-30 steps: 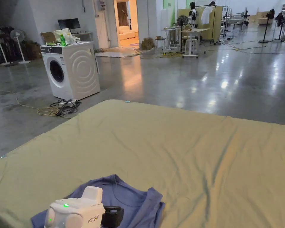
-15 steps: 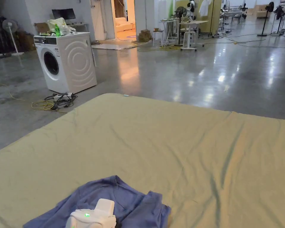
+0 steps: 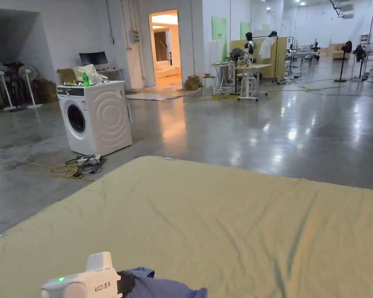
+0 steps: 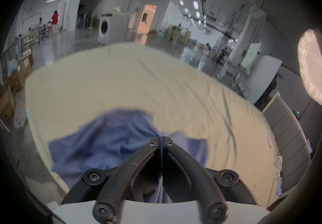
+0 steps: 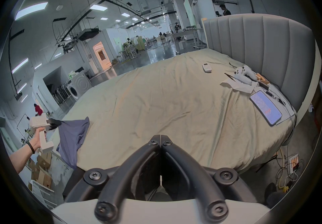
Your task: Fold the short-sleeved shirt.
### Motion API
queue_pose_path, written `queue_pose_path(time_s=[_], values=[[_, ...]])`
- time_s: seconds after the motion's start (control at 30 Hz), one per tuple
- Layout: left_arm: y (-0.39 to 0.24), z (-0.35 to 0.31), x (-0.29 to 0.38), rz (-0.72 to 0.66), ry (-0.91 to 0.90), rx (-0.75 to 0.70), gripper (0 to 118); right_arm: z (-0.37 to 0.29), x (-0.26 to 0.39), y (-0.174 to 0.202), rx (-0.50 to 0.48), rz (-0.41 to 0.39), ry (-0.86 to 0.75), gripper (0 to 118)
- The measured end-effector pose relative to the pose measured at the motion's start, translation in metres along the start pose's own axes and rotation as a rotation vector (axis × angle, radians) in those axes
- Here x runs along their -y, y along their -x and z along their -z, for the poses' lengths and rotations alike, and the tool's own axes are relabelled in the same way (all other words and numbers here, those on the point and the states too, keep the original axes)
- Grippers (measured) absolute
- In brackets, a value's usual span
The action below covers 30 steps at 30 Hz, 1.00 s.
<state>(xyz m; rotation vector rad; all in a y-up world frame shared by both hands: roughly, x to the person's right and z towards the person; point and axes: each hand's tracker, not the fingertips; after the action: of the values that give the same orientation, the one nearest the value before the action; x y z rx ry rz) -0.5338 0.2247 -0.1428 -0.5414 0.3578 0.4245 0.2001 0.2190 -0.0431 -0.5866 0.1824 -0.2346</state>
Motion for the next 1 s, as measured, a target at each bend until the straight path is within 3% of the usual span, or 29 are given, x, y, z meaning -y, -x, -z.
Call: queue_pose_path(time_s=[0.23,0.3,0.47,0.7,0.8,0.87,1.0], values=[[-0.038,-0.08,-0.113,0.083,-0.229,0.053,2,-0.023,0.011,-0.02,0.017,0.109,-0.038,0],[-0.065,-0.091,-0.141,0.175,-0.288,0.052,2,-0.029,0.015,-0.033,0.036,0.124,-0.054,0],[-0.152,-0.086,-0.151,0.309,-0.262,0.123,2,-0.046,0.021,-0.044,0.08,0.185,-0.086,0],[-0.293,-0.017,-0.053,0.379,-0.113,0.474,2,-0.065,0.025,-0.057,0.135,0.209,-0.109,0],[-0.37,0.002,0.018,0.381,0.01,0.658,2,-0.077,0.03,-0.064,0.169,0.235,-0.129,0],[-0.414,0.006,0.068,0.461,0.113,0.741,2,-0.083,0.035,-0.07,0.192,0.249,-0.126,0],[-0.467,0.016,0.179,0.489,0.28,0.889,2,-0.096,0.051,-0.08,0.263,0.262,-0.104,0]])
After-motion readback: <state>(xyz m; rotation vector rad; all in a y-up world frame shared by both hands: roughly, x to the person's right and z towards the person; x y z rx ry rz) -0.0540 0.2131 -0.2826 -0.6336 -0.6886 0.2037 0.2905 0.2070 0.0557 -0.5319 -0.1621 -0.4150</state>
